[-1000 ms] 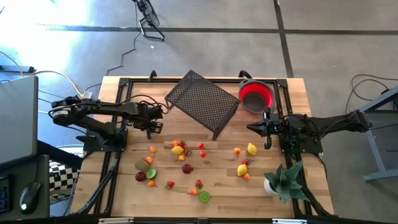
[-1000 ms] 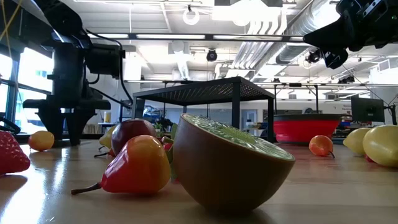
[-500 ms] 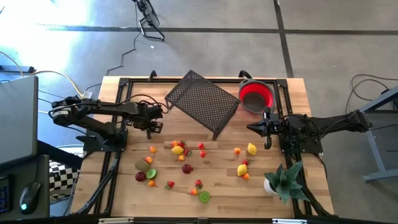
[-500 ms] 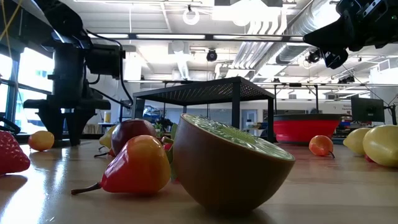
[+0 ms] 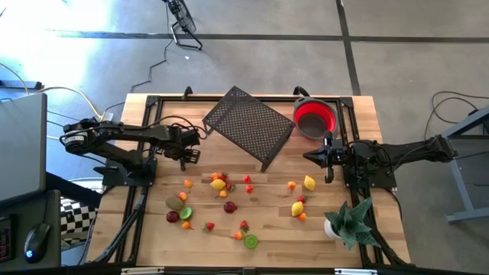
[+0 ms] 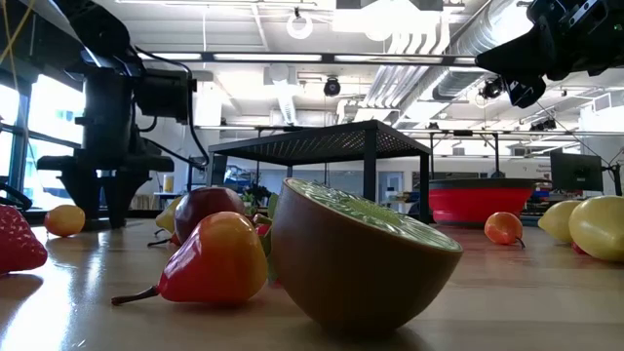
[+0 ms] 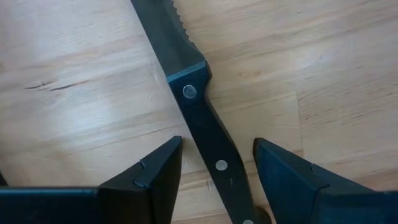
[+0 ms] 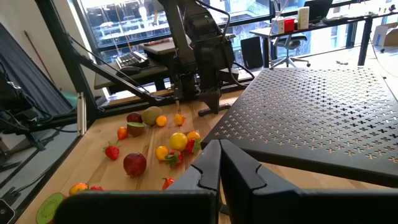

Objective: Pick & Place Fruit
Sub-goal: Put the knife on the shelf

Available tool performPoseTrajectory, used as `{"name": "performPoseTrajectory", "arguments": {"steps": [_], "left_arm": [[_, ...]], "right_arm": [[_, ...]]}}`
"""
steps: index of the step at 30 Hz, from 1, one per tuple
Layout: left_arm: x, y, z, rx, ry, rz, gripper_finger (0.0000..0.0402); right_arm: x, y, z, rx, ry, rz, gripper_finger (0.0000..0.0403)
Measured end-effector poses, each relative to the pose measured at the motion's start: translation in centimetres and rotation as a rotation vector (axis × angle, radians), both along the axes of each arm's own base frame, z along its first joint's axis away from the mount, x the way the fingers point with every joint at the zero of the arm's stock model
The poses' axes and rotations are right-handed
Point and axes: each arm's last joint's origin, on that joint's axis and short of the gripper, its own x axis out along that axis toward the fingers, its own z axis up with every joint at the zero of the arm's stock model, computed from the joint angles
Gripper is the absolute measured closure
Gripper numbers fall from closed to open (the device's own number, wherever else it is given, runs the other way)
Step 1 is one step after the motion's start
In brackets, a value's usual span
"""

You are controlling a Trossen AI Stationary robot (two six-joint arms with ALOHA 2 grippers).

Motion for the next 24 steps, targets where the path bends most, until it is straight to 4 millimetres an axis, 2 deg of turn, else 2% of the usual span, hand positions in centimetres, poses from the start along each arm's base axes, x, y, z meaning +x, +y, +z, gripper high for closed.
{"name": "performPoseTrajectory", "arguments": {"steps": [9, 24], "left_arm": [[0.08, 0.01, 0.02, -0.002, -0.009, 0.000, 0.0278], [0.04, 0.02, 0.01, 0.006, -0.002, -0.001, 0.0325]], "right_arm": [[0.00, 0.00, 0.00, 0.000, 0.000, 0.000, 0.0400], [0.00, 0.00, 0.00, 0.000, 0.000, 0.000, 0.0400]]}}
